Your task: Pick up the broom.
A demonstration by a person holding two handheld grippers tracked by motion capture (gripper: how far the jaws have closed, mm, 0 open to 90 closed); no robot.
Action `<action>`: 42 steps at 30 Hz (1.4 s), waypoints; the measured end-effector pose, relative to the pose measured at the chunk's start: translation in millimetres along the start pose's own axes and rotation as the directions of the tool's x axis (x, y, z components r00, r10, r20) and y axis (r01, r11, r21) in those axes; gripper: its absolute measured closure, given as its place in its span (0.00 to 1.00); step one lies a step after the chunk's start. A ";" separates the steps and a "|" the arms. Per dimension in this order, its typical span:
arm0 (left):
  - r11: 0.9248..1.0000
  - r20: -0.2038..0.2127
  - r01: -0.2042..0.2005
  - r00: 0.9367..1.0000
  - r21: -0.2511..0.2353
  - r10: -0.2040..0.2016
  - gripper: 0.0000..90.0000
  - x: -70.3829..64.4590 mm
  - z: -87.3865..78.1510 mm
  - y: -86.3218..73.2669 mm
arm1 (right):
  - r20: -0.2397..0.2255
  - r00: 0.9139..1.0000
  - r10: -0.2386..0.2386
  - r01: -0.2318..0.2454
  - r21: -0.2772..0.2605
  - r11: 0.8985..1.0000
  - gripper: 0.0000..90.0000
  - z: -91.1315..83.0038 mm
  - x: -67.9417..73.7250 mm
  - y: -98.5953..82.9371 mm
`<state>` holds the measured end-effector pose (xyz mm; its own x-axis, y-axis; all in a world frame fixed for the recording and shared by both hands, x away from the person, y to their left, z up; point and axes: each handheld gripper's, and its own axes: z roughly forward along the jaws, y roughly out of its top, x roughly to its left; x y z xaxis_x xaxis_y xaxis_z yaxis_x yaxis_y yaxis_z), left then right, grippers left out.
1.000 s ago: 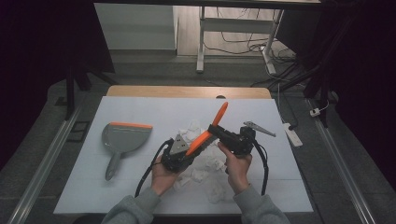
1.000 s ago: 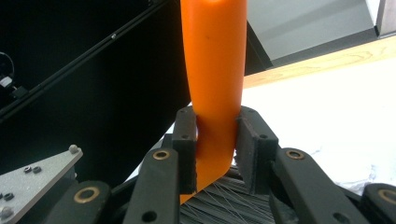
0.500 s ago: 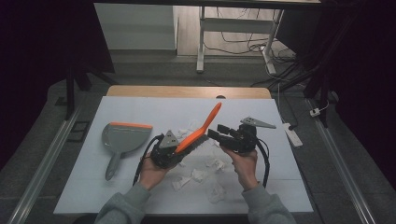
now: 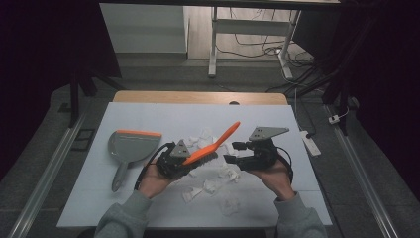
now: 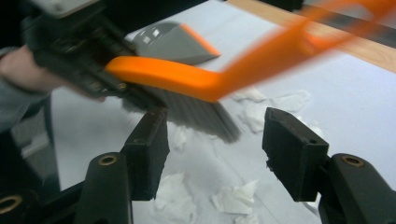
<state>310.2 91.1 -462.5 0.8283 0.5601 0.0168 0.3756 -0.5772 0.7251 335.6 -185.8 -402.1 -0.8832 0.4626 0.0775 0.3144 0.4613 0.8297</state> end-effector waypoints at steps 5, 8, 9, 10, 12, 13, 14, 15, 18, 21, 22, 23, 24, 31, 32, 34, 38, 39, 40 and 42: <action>0.995 0.037 -0.065 0.997 0.074 0.062 0.89 -5.8 5.5 3.4 | 0.039 0.995 -0.091 0.089 0.060 0.994 0.45 4.5 10.5 5.0; 0.991 0.035 -0.095 0.995 0.099 0.092 0.89 -9.4 7.5 5.2 | 0.043 0.988 -0.146 0.141 0.088 0.986 0.44 4.9 18.5 9.4; 0.989 0.033 -0.106 0.994 0.101 0.103 0.89 -10.9 7.6 6.1 | 0.039 0.985 -0.167 0.162 0.102 0.981 0.43 5.8 20.5 10.5; 0.987 0.030 -0.122 0.992 0.107 0.120 0.89 -12.9 7.3 7.3 | 0.037 0.981 -0.188 0.183 0.118 0.976 0.43 7.4 22.7 11.3; 0.980 0.027 -0.155 0.988 0.121 0.153 0.89 -17.6 6.7 10.0 | 0.035 0.973 -0.228 0.221 0.150 0.964 0.42 12.2 25.7 11.6; 0.977 0.026 -0.170 0.985 0.127 0.168 0.89 -20.0 6.5 11.4 | 0.026 0.970 -0.240 0.232 0.168 0.958 0.42 15.3 26.9 11.3; 0.975 0.029 -0.181 0.983 0.129 0.179 0.89 -22.2 6.7 12.3 | 0.019 0.966 -0.257 0.249 0.183 0.951 0.41 18.3 27.9 10.8; 0.973 0.033 -0.188 0.982 0.132 0.185 0.89 -23.9 7.0 13.2 | 0.013 0.963 -0.269 0.261 0.198 0.945 0.41 21.0 29.0 10.2; 0.968 0.042 -0.206 0.978 0.144 0.202 0.89 -27.1 8.7 14.5 | -0.013 0.957 -0.291 0.286 0.231 0.930 0.40 27.8 31.1 8.4; 0.962 0.054 -0.225 0.974 0.152 0.219 0.89 -29.1 10.4 15.2 | -0.025 0.954 -0.297 0.293 0.265 0.919 0.40 33.2 31.1 6.4; 0.960 0.057 -0.233 0.972 0.154 0.226 0.89 -30.2 10.8 15.5 | -0.027 0.955 -0.295 0.290 0.278 0.916 0.40 35.1 31.2 5.4; 0.958 0.062 -0.241 0.970 0.157 0.234 0.89 -30.9 11.1 15.9 | -0.030 0.953 -0.301 0.296 0.289 0.910 0.41 37.0 31.0 4.4; 0.957 0.065 -0.244 0.969 0.157 0.237 0.89 -31.6 11.5 16.5 | -0.035 0.952 -0.305 0.301 0.303 0.904 0.43 39.0 31.4 3.3; 0.944 0.081 -0.288 0.957 0.161 0.278 0.89 -37.2 12.3 18.3 | -0.071 0.915 -0.398 0.394 0.375 0.839 0.61 52.3 37.8 -3.0; 0.944 0.086 -0.289 0.957 0.157 0.278 0.89 -36.1 11.7 17.9 | -0.080 0.911 -0.405 0.404 0.376 0.834 0.62 52.2 37.7 -3.3; 0.946 0.095 -0.288 0.956 0.149 0.277 0.88 -33.8 10.1 17.8 | -0.087 0.914 -0.397 0.399 0.373 0.838 0.64 50.8 38.3 -3.4; 0.949 0.115 -0.285 0.956 0.134 0.270 0.88 -30.8 7.6 17.2 | -0.099 0.909 -0.406 0.413 0.356 0.838 0.65 49.0 38.2 -2.7; 0.951 0.118 -0.282 0.956 0.126 0.268 0.88 -30.4 7.4 16.9 | -0.100 0.908 -0.407 0.415 0.356 0.837 0.66 48.2 38.5 -2.5; 0.951 0.116 -0.285 0.955 0.123 0.271 0.87 -30.2 7.0 16.6 | -0.105 0.908 -0.405 0.415 0.357 0.837 0.66 47.8 38.4 -2.3; 0.950 0.101 -0.290 0.955 0.115 0.279 0.86 -29.5 6.4 16.0 | -0.116 0.902 -0.417 0.429 0.363 0.827 0.68 47.4 38.7 -2.7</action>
<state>294.4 61.5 -455.8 0.9377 0.3139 0.1490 0.1647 -0.7791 0.6049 317.1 -133.3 -427.6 -0.9677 0.1369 -0.2119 0.0074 0.8551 0.5184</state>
